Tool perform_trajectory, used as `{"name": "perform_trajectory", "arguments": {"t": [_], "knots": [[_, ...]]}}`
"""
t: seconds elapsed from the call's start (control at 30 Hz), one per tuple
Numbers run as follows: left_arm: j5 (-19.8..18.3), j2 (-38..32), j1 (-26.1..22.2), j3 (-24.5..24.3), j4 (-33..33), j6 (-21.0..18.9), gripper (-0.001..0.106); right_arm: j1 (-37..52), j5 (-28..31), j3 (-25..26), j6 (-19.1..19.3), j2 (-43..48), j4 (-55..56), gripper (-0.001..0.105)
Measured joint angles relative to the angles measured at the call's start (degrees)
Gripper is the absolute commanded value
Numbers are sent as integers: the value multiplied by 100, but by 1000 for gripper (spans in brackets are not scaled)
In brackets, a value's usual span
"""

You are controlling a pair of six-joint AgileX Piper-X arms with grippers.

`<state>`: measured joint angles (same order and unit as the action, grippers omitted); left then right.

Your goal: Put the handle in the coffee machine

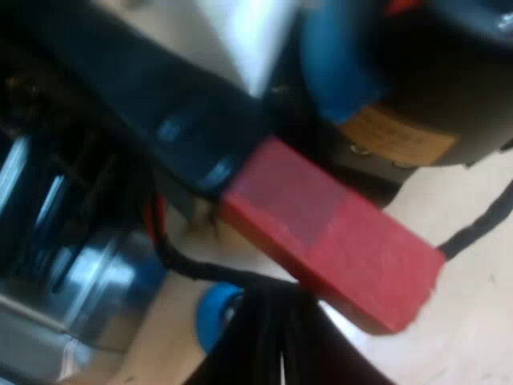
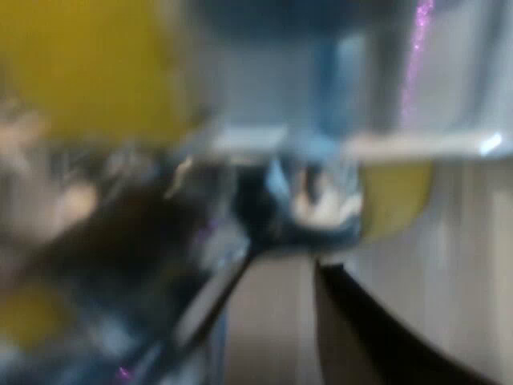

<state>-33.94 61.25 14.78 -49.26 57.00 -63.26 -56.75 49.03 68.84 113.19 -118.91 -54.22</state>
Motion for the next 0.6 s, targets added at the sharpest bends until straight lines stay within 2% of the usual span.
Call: {"name": "perform_trajectory", "arguments": {"t": [0.23,0.37,0.43,0.5,0.6], "knots": [[11,0,73,8,-55,-165,0,-7,-330,-435,-334,560,583,36],[11,0,88,8,-77,-247,0,-7,-361,-1109,-376,1232,714,36],[11,0,88,8,-88,-320,0,-7,-380,-1278,-348,1511,803,36],[11,0,100,25,-116,-516,0,-7,-427,-1753,-322,2046,1147,36],[11,0,111,38,-158,-593,0,-7,-427,-2002,-362,2639,1471,36]]}}
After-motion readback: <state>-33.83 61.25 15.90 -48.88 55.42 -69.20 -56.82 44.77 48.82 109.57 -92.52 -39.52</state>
